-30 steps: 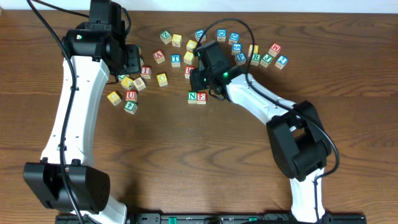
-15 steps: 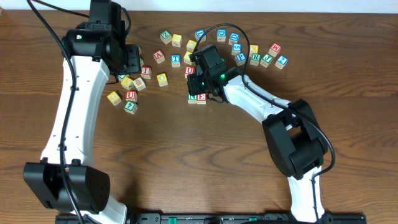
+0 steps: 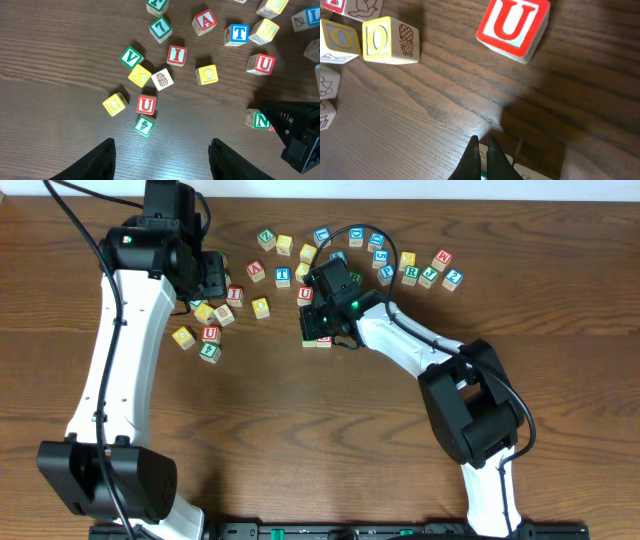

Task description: Spell out NEURIPS

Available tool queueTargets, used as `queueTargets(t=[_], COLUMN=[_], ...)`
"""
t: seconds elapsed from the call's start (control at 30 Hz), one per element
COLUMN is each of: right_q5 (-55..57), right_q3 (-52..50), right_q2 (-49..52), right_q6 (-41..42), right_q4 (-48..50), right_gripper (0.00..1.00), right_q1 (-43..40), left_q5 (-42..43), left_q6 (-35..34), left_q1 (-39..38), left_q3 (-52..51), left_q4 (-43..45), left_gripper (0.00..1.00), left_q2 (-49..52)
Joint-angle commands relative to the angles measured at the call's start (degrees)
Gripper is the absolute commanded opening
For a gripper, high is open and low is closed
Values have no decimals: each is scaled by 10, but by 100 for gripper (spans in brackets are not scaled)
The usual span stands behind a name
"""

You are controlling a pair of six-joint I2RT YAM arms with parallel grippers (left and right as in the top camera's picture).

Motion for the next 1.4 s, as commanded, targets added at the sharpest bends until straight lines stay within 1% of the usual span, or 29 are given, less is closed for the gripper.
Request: queueTargets(t=[0.0,0.33,0.43,0.53,0.73,0.83,0.97,1.1,1.37], right_q5=[-3,12,8,-5,-50,-82,-87,-68,17], right_q3=[4,4,5,19,41,41,41,40,40], right_q2=[8,8,5,-3,-25,-25,-25,-24,-23], right_q6=[10,9,-21,-47,-87,-94,-115,-118,-117], right_q4=[-7,0,33,30,-17,-41,-82,-97,-141], right_gripper=[1,1,1,1,1,1,1,1,1], right_q1=[5,5,2,1,7,13,26,44,64], left_q5=[-1,-1,-1,-1,-6,-10,-10,-10,-10], left_q6=[5,5,5,5,6,5,5,5,3], left_q1=[2,2,2,2,3,3,6,6,6], left_q3=[9,9,9,9,9,9,9,9,9], left_q4=[-2,-3,-2,-1,1,4,6,6,5], left_gripper=[59,59,59,59,59,59,59,59,59], left_q2=[-6,-6,-6,-6,-6,-6,-6,-6,-6])
